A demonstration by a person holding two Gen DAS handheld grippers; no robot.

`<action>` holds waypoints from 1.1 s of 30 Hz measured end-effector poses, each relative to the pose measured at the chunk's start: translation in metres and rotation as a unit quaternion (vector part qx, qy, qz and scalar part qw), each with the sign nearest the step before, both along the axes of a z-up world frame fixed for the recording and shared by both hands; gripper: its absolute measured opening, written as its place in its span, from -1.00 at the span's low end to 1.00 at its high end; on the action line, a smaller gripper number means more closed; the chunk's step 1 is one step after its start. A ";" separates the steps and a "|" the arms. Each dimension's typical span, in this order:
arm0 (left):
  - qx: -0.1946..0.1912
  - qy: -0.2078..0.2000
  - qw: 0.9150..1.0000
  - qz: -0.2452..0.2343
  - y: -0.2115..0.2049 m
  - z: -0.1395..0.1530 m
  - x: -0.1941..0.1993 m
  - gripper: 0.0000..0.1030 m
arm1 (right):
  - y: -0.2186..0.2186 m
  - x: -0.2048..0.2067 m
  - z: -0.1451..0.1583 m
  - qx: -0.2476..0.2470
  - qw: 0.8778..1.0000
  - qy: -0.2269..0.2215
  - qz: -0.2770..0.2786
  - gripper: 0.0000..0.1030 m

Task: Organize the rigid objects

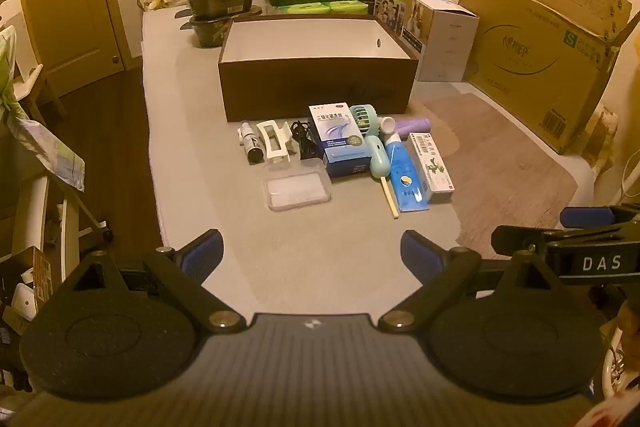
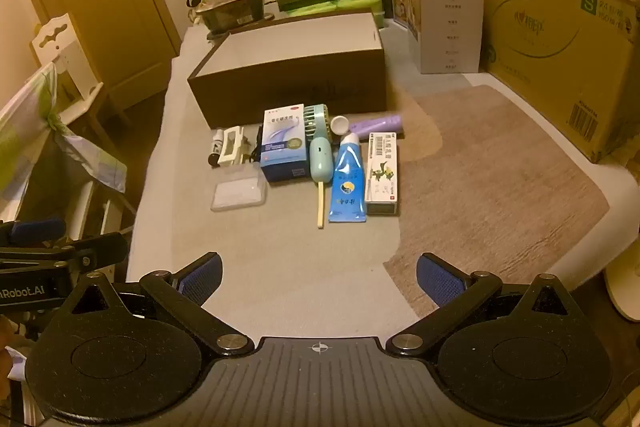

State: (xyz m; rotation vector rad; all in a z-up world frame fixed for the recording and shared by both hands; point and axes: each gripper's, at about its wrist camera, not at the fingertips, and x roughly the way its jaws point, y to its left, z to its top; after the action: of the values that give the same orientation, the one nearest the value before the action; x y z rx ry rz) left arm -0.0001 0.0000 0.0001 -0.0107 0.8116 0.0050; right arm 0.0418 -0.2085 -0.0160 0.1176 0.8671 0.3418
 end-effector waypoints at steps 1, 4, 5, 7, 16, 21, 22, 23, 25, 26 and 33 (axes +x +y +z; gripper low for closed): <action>-0.001 0.004 1.000 -0.001 0.000 0.000 0.000 0.84 | 0.000 0.000 0.000 0.000 1.000 0.000 0.000 1.00; -0.002 0.002 1.000 -0.001 0.000 0.000 0.000 0.84 | 0.000 0.001 0.000 -0.001 1.000 -0.002 0.000 1.00; -0.003 0.002 1.000 -0.001 0.000 0.000 0.000 0.84 | 0.000 0.001 0.000 -0.001 1.000 -0.002 0.000 1.00; -0.003 0.002 1.000 -0.002 0.000 0.000 0.000 0.84 | 0.000 0.001 0.000 -0.001 1.000 -0.002 0.000 1.00; -0.003 0.001 1.000 -0.002 0.000 0.000 0.000 0.84 | -0.001 0.002 0.001 0.000 1.000 -0.002 0.000 1.00; -0.003 0.001 1.000 -0.002 0.000 0.000 0.000 0.84 | -0.001 0.002 0.002 0.000 1.000 -0.002 0.000 1.00; -0.003 0.001 1.000 -0.002 0.000 0.000 0.000 0.84 | 0.000 0.002 0.002 0.000 1.000 -0.002 0.000 1.00; -0.002 0.000 1.000 -0.002 0.000 0.000 0.000 0.84 | 0.000 0.002 0.002 0.000 1.000 -0.002 0.000 1.00; -0.003 0.001 1.000 -0.002 0.002 0.002 0.001 0.84 | 0.000 0.002 0.002 0.000 1.000 -0.002 -0.001 1.00; -0.003 0.001 1.000 -0.002 0.005 0.006 0.001 0.84 | 0.000 0.002 0.002 0.000 1.000 -0.002 -0.001 1.00; -0.002 0.000 1.000 -0.002 0.005 0.006 0.001 0.84 | 0.000 0.002 0.002 0.000 1.000 -0.002 0.000 1.00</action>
State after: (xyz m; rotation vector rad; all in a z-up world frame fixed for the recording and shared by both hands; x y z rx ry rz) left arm 0.0004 0.0046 0.0061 -0.0128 0.8123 -0.0006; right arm 0.0442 -0.2085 -0.0144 0.1173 0.8632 0.3410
